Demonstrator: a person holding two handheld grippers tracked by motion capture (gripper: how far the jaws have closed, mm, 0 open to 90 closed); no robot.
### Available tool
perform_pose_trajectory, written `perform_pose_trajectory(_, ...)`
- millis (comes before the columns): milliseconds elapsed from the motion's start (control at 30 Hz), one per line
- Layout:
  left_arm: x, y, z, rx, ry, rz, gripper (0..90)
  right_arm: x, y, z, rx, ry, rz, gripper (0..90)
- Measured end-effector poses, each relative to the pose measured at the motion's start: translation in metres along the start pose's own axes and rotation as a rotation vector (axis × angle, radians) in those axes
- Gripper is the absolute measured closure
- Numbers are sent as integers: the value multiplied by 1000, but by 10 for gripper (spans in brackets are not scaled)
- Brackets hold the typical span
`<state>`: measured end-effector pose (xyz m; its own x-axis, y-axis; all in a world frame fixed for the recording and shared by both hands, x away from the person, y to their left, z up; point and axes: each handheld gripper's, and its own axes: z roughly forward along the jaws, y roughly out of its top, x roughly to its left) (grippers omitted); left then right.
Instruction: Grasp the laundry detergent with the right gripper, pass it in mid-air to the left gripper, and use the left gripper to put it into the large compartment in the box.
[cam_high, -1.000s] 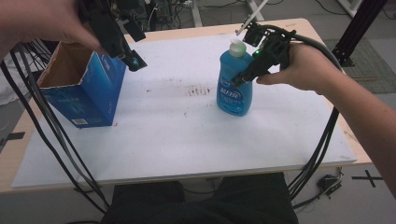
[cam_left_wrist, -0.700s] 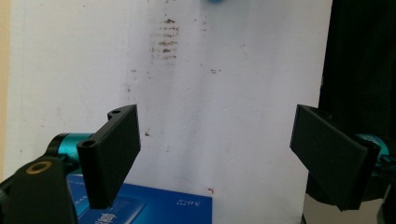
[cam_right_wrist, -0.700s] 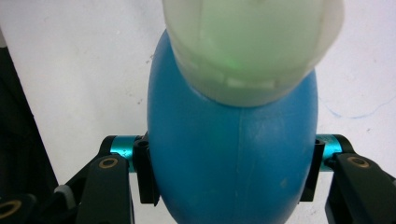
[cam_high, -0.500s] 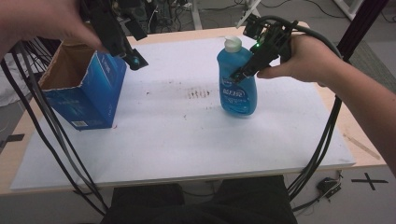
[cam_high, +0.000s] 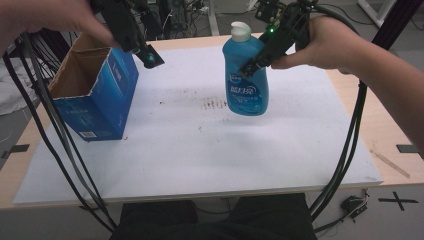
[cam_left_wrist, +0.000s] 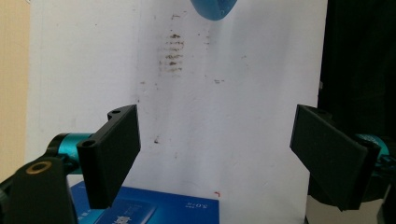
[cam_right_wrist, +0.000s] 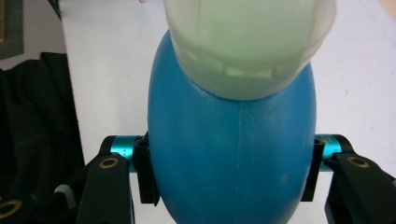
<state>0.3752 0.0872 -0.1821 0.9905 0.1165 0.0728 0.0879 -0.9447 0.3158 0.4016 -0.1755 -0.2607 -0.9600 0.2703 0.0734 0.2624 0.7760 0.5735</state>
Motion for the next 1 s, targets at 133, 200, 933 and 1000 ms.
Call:
perform_pose_trajectory(133,2,5,-7,-22,-9,8,162,0,13,-3,-4,14,-47,409)
perform_pose_trajectory(200,3,7,-9,-31,-7,10,162,1,20,-3,-1,19,-69,409)
perform_pose_trajectory(933,16,27,-32,-88,-37,31,162,20,82,6,-76,167,-234,410)
perform_pose_trajectory(1000,17,29,-33,-89,-42,39,162,20,84,6,-90,178,-244,410)
